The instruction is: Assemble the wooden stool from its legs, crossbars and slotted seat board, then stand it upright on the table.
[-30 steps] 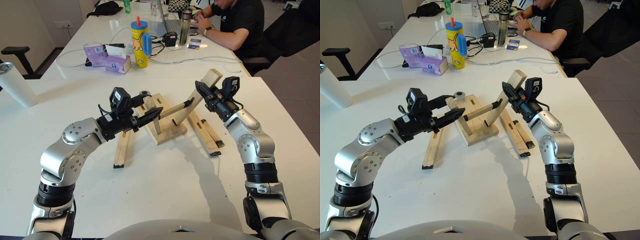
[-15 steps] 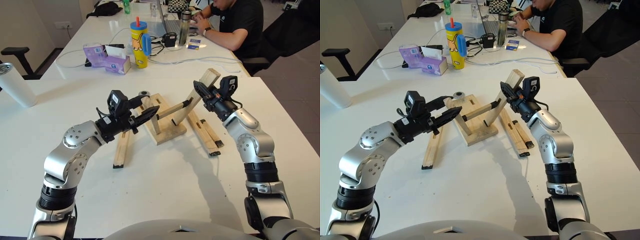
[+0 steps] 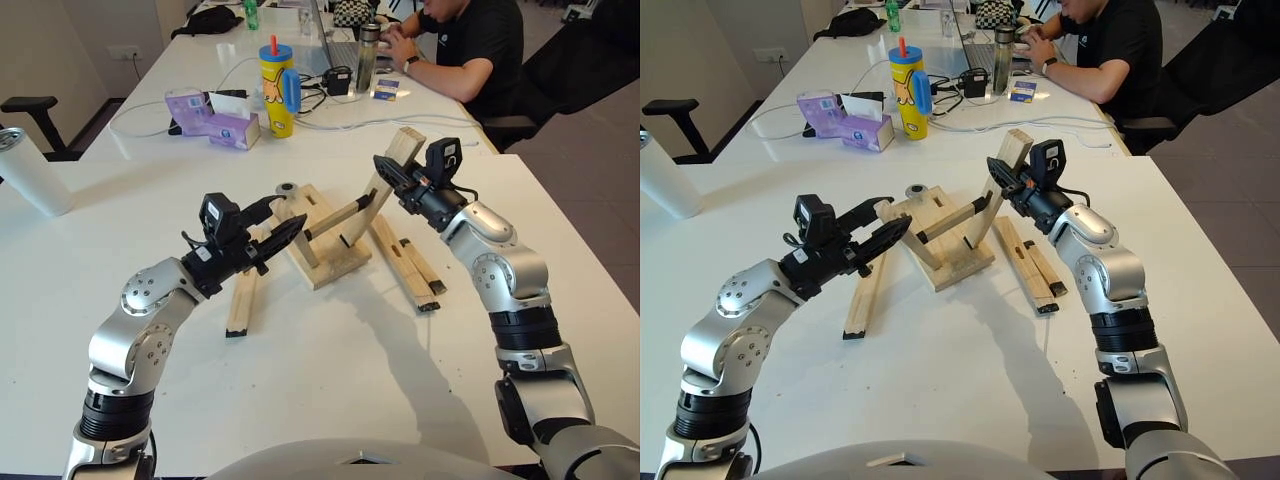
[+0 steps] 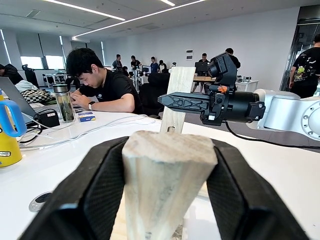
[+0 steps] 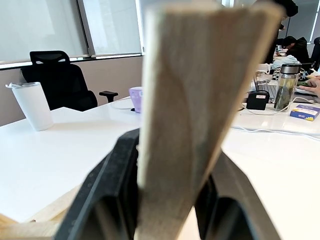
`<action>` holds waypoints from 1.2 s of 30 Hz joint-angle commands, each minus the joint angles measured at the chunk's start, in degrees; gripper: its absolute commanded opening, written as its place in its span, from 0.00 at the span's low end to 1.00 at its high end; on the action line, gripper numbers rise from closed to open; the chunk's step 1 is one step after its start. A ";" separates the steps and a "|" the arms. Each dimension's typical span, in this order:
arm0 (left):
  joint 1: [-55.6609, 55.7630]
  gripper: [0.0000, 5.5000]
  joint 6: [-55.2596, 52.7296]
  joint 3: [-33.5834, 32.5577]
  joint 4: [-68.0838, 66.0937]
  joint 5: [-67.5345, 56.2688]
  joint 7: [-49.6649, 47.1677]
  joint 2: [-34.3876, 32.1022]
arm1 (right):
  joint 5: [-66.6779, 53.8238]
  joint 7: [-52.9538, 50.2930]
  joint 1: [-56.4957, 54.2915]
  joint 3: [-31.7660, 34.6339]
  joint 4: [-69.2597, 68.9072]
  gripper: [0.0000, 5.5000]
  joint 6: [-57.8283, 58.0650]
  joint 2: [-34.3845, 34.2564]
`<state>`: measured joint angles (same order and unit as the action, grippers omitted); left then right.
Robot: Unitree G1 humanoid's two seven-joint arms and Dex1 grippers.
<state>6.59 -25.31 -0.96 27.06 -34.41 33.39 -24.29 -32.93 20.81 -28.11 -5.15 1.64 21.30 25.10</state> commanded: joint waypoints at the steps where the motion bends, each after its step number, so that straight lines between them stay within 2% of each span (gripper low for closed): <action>1: -0.11 0.41 -3.91 1.37 -3.28 -0.87 -2.22 2.24 | 10.99 6.82 11.80 -18.11 2.07 0.21 12.95 5.34; 3: 1.30 0.41 -4.10 1.32 -2.67 -1.16 -2.57 2.59 | 10.74 6.35 12.42 -18.94 2.72 0.21 13.29 5.41; 5: 2.48 0.41 -4.68 1.37 -1.86 -1.49 -2.91 2.82 | -1.67 5.28 13.07 -11.82 0.73 0.21 20.43 1.45; 7: 3.44 0.41 -4.96 1.84 -1.07 -1.30 -2.81 2.76 | 4.61 4.64 12.24 -15.83 1.96 0.21 18.41 4.07; 9: 4.35 0.41 -5.23 2.70 -0.32 -0.78 -2.76 2.67 | 2.43 4.51 11.52 -14.68 2.33 0.22 19.95 3.72; 11: 5.05 0.41 -5.56 3.61 0.22 -0.51 -2.04 2.29 | -4.67 2.15 11.14 -10.24 1.07 0.22 23.81 0.75; 12: 5.13 0.41 -5.61 3.80 0.29 -0.48 -1.67 2.09 | 0.62 1.85 10.75 -14.08 0.94 0.22 21.15 2.44; 14: 5.13 0.41 -5.75 4.33 0.63 -0.30 -1.21 1.85 | -4.03 0.03 10.69 -11.11 2.59 0.22 23.82 -0.48; 16: 5.00 0.41 -5.60 5.14 0.81 0.32 -0.43 1.30 | -1.61 -0.36 10.55 -13.31 2.67 0.22 22.75 -0.13; 18: 4.67 0.41 -5.29 6.01 0.94 1.01 0.33 0.81 | -3.90 -1.11 10.37 -12.27 2.03 0.22 24.11 -1.57; 19: 4.28 0.41 -4.94 6.65 1.02 1.60 0.90 0.41 | -1.19 -1.09 10.07 -14.32 1.95 0.22 22.85 -0.77; 21: 3.09 0.41 -4.41 8.02 1.62 2.39 1.79 -0.09 | -6.11 -2.25 10.13 -10.74 2.73 0.22 25.84 -3.22; 26: -1.86 0.40 2.16 15.06 1.37 9.46 6.30 -3.16 | 3.56 -0.40 8.88 -17.82 3.02 0.21 21.49 1.92; 31: -2.98 0.38 8.89 15.60 -1.31 13.61 5.01 -2.18 | 6.85 2.42 8.44 -21.34 2.35 0.21 19.49 4.73; 36: -2.53 0.38 10.01 16.21 -5.34 16.11 3.78 -1.93 | 10.60 6.86 7.61 -26.17 -0.61 0.21 16.45 8.66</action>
<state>5.99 -12.61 6.81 26.51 -22.91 33.43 -25.83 -37.34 18.77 -28.87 -8.95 -1.64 27.89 29.28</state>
